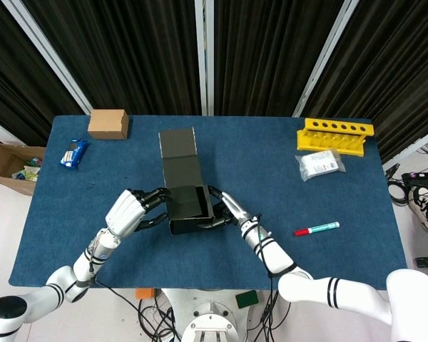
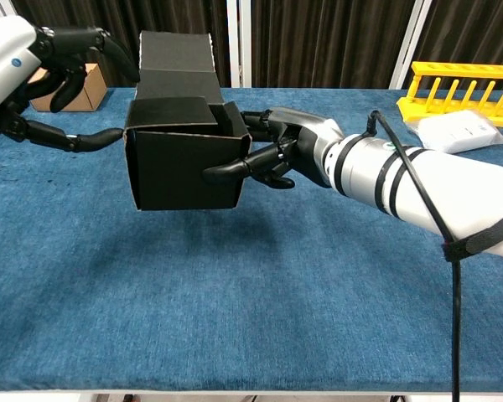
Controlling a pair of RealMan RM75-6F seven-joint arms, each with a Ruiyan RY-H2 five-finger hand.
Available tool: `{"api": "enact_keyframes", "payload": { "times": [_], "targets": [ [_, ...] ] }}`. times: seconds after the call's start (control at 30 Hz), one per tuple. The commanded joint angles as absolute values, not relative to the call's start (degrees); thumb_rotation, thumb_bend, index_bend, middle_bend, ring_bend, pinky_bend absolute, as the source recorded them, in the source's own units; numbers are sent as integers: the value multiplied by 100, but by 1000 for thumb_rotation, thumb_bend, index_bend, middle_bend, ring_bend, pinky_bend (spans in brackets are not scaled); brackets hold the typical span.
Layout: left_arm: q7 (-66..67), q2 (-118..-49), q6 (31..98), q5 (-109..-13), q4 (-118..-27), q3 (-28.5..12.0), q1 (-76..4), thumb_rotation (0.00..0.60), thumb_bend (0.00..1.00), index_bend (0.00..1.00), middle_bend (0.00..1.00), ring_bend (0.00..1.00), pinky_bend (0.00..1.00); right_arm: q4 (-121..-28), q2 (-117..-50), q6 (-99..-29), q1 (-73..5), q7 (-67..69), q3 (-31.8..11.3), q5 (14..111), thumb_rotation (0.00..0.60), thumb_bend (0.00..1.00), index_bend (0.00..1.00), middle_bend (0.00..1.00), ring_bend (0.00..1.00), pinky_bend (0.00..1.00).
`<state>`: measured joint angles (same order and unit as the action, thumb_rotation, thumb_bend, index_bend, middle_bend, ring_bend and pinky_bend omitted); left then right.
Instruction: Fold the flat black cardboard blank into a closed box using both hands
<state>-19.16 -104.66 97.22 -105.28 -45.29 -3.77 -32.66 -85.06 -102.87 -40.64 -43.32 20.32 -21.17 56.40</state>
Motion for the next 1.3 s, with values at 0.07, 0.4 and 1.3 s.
{"api": "enact_keyframes", "payload": {
  "times": [0.07,0.4,1.3],
  "targets": [
    [-2003,-10603,9656,-10578,-4144,-227,-3371,600,183,416,381,790,978,-8291,-10423,-4026,-4420,2011,-2074,5684,600,176,585,497,798,1000],
    [-2530,-11182,9540,-10507,-2881,44,-3424,600,171,500,443,790,978,-7569,-10755,-3784,-4503,2400,-2011,5955,600,176,582,484,796,1000],
    [-2833,-11665,9241,-10405,-2204,657,-3407,600,162,428,391,782,972,-6525,-10945,-4329,-4471,3583,-1244,7934,600,176,482,377,778,1000]
  ]
}}
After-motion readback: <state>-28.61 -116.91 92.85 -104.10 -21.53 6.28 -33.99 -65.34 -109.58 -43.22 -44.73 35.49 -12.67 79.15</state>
